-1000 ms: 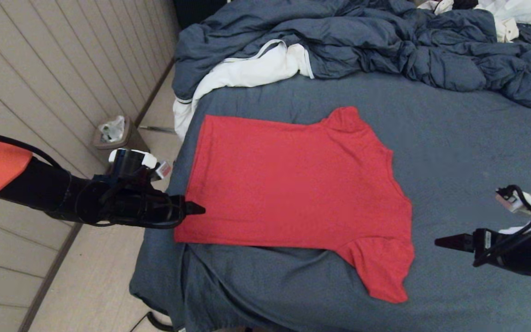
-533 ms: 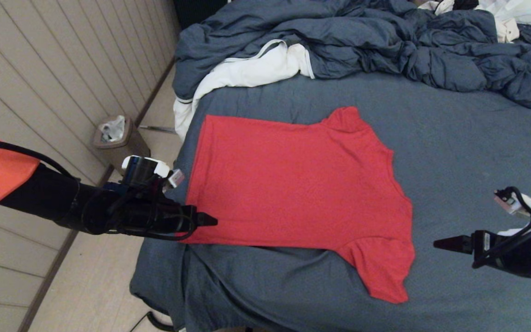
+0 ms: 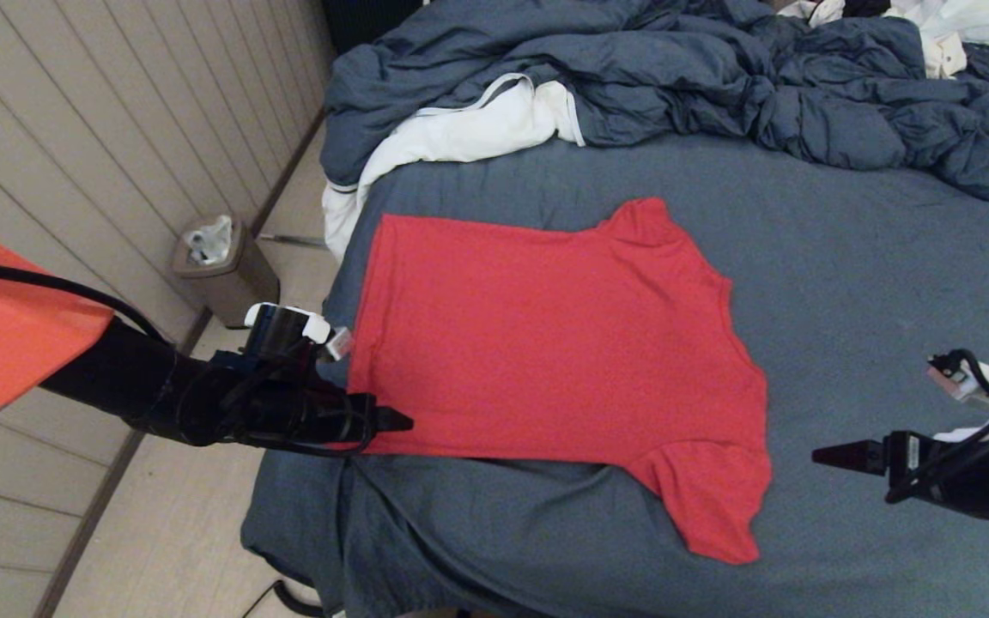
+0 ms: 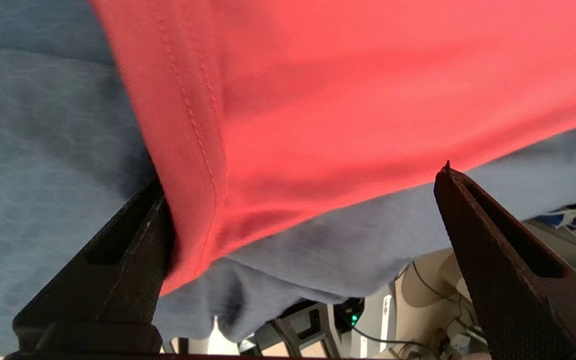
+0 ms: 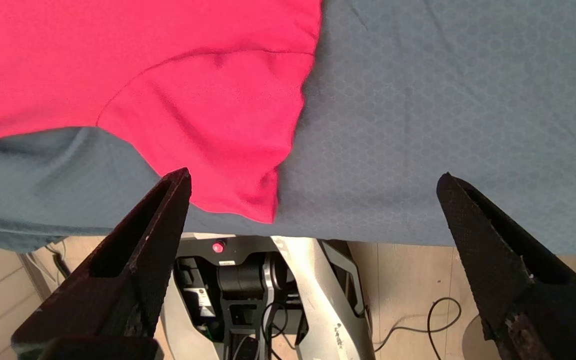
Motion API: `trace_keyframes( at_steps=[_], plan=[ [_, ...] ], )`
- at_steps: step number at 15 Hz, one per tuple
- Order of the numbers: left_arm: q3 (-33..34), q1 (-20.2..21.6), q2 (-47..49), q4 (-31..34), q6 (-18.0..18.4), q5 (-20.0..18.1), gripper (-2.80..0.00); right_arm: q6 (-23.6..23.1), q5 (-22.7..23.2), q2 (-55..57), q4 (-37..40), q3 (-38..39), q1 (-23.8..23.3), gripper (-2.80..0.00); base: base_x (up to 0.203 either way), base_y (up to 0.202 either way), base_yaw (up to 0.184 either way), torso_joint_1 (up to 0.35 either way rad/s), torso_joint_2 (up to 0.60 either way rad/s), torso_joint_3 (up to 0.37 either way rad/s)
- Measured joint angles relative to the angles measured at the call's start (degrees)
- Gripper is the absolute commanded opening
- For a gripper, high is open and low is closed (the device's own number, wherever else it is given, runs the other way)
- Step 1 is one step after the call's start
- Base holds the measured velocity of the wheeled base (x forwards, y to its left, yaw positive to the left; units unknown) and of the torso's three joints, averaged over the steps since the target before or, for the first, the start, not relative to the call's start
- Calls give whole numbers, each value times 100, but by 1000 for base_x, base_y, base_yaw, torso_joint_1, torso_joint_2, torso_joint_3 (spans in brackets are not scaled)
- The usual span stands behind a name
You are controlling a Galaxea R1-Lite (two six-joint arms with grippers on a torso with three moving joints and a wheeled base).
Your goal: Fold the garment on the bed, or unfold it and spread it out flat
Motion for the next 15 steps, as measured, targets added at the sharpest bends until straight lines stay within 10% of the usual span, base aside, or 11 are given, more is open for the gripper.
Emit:
trace_keyframes(
  at_steps=[15],
  plan=[
    [110,186,124,-315,-209,-63,-280,-63,22,562,-39,37,85,0,0,0,0,0,0,0]
  ],
)
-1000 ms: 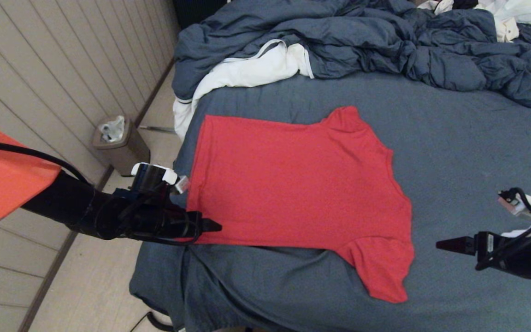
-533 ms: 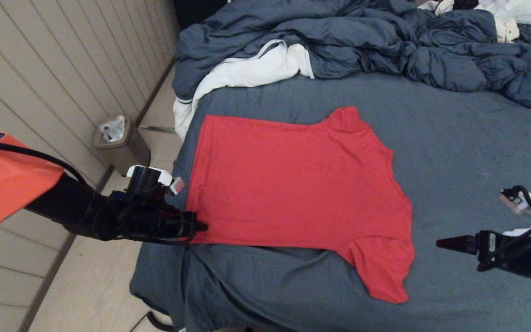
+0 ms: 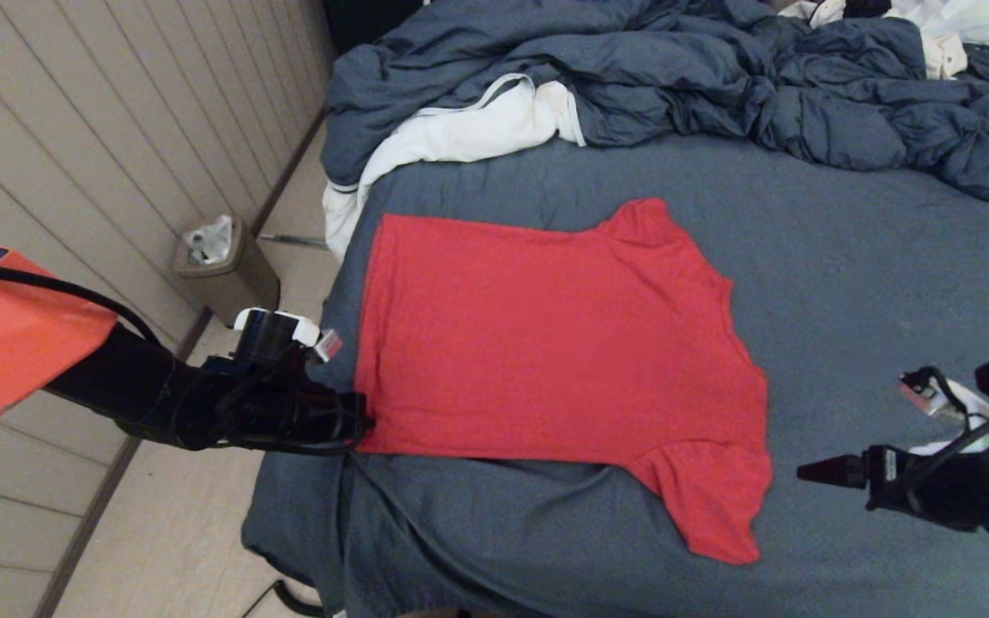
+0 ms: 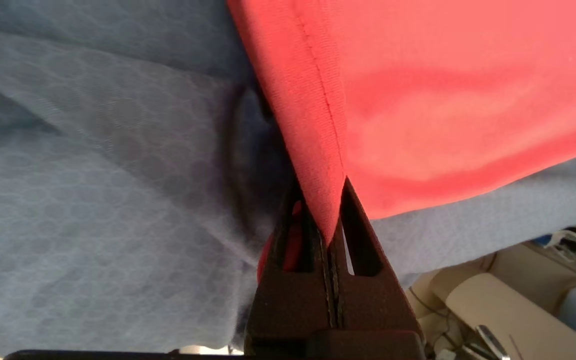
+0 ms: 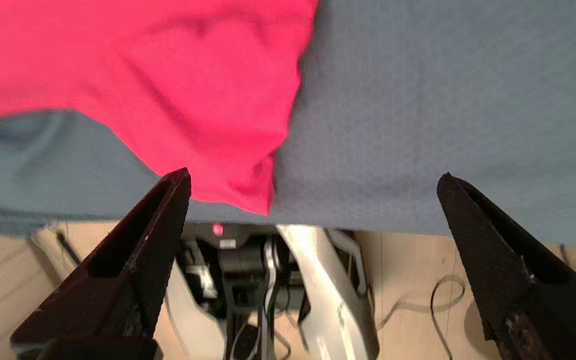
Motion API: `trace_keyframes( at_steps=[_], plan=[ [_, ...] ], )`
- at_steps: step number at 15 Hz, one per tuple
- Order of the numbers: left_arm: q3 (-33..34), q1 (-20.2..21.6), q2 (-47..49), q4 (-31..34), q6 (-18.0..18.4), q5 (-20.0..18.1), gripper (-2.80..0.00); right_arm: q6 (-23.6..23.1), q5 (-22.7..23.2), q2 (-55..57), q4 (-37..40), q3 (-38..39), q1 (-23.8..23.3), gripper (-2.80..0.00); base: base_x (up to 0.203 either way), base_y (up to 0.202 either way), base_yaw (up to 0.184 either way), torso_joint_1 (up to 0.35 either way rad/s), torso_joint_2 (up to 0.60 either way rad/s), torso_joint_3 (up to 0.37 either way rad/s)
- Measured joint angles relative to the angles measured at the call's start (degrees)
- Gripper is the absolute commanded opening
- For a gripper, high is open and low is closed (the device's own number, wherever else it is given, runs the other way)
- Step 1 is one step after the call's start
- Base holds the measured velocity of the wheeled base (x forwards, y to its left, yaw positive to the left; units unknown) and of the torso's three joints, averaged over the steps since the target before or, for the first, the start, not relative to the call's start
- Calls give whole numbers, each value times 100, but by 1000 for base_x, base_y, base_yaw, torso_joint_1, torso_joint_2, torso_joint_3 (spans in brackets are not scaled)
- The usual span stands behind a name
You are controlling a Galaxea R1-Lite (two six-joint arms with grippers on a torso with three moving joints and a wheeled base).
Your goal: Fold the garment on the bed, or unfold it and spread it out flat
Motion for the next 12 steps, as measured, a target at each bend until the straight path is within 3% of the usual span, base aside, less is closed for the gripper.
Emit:
trace_keyframes(
  at_steps=[4,12],
  plan=[
    [-9,-7,11,0,-50,4,-280,-11,-10,329,-109,22,139,0,0,0,0,0,0,0],
    [34,-11,-48,-117,-53,27,-280,91,-50,1487,-1181,6,689,0,0,0,0,0,0,0]
  ],
)
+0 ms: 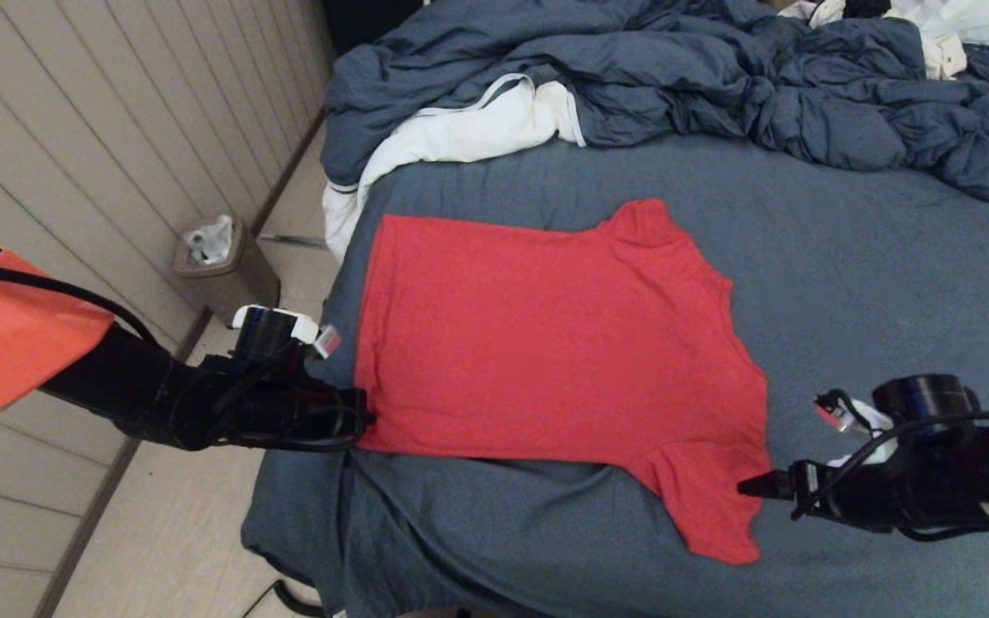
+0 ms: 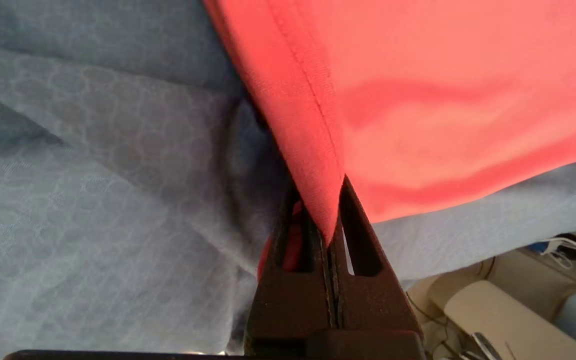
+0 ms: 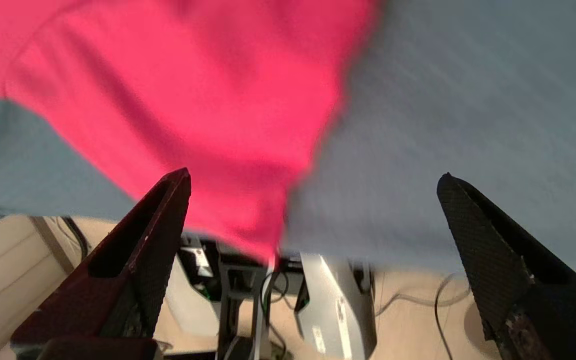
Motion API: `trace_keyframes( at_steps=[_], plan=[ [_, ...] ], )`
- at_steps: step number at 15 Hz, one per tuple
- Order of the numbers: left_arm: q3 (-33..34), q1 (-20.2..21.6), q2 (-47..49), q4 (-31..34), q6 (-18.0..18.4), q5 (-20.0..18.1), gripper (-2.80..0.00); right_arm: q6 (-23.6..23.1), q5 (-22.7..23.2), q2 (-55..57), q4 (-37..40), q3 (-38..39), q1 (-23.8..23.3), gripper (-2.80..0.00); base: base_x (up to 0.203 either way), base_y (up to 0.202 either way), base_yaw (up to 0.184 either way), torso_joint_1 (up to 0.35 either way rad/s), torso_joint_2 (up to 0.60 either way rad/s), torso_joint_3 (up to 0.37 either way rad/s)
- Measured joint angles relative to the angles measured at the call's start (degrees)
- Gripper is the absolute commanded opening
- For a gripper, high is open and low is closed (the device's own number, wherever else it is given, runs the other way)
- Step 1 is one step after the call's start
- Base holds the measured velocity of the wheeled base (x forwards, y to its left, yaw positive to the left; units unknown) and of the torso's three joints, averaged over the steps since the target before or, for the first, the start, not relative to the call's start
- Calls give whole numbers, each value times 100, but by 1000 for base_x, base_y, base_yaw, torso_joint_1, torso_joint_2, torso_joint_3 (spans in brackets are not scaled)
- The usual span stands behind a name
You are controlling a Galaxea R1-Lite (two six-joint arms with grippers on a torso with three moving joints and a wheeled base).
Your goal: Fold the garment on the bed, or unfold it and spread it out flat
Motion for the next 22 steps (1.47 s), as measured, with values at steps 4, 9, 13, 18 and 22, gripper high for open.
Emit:
trace_keyframes(
  at_steps=[4,9,13,18,22],
  plan=[
    [5,0,-12,-2,-1,2,-280,46,-11,437,-362,-64,208,-280,0,0,0,0,0,0],
    [-6,1,-35,-11,-11,15,-280,497,-21,564,-432,-353,537,-280,0,0,0,0,0,0],
    [7,11,-63,18,-20,13,-280,542,-21,457,-419,-350,585,-280,0,0,0,0,0,0],
    [169,6,-249,34,-66,2,-280,588,-1,-13,-406,54,578,-280,0,0,0,0,0,0],
    [885,-22,-994,45,-83,-17,-280,550,-13,-813,-382,858,511,-280,0,0,0,0,0,0]
  ],
)
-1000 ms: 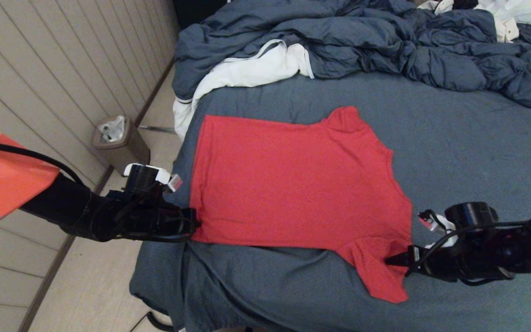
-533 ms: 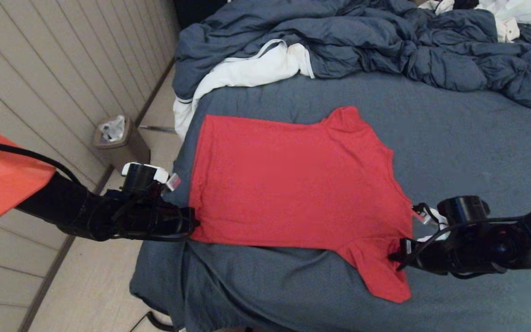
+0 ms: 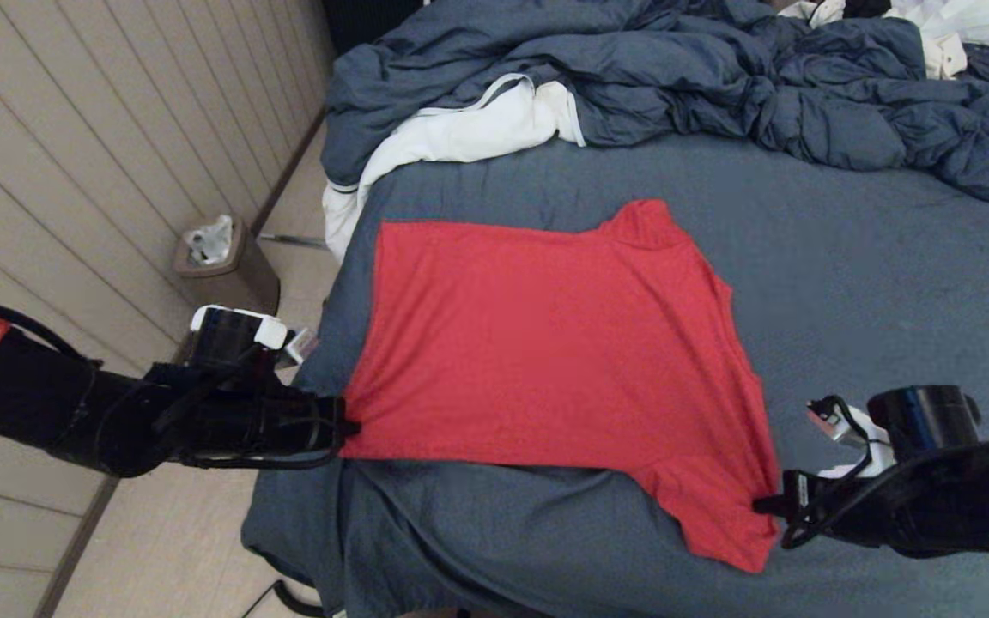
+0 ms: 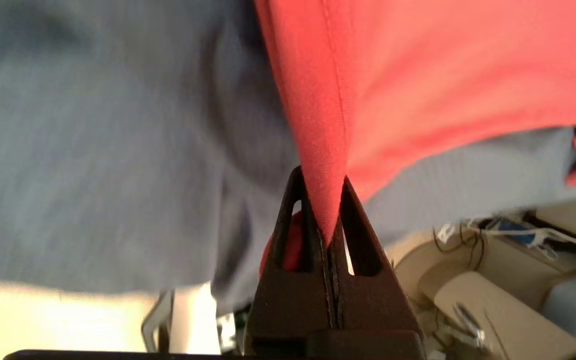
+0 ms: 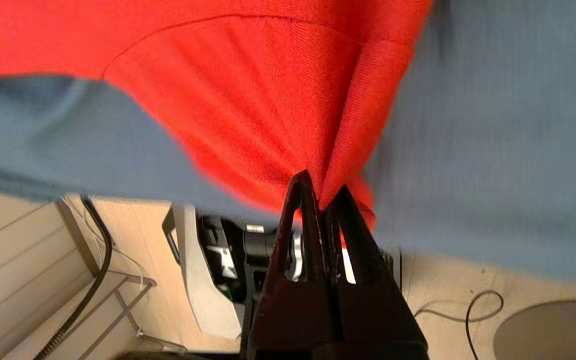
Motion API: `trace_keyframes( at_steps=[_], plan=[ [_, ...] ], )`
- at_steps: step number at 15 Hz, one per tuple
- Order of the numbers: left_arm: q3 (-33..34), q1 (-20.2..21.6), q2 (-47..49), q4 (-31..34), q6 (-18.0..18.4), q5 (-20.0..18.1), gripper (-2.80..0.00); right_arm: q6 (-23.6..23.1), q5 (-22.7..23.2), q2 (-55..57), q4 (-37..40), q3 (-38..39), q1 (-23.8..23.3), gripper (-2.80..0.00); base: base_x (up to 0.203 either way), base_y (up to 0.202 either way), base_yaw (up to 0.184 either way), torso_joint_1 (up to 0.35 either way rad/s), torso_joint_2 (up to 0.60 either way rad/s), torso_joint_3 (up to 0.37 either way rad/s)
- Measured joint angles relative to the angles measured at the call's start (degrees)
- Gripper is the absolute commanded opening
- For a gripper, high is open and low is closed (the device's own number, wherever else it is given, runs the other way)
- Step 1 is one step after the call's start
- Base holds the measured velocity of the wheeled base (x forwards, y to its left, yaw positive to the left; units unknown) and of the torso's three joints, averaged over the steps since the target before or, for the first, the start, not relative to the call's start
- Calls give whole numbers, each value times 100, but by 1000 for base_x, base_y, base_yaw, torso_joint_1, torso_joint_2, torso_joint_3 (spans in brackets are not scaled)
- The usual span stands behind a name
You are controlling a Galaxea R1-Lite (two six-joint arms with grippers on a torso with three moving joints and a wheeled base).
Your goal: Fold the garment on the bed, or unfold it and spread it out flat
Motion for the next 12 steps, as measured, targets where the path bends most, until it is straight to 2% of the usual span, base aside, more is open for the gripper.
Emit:
trace_keyframes(
  at_steps=[9,12],
  plan=[
    [1034,-5,-908,-26,55,12,-280,-388,-11,-949,138,1029,-331,-280,0,0,0,0,0,0],
    [1303,-11,-1061,-26,67,6,-280,-621,-10,-1222,604,1138,-467,-280,0,0,0,0,0,0]
  ],
)
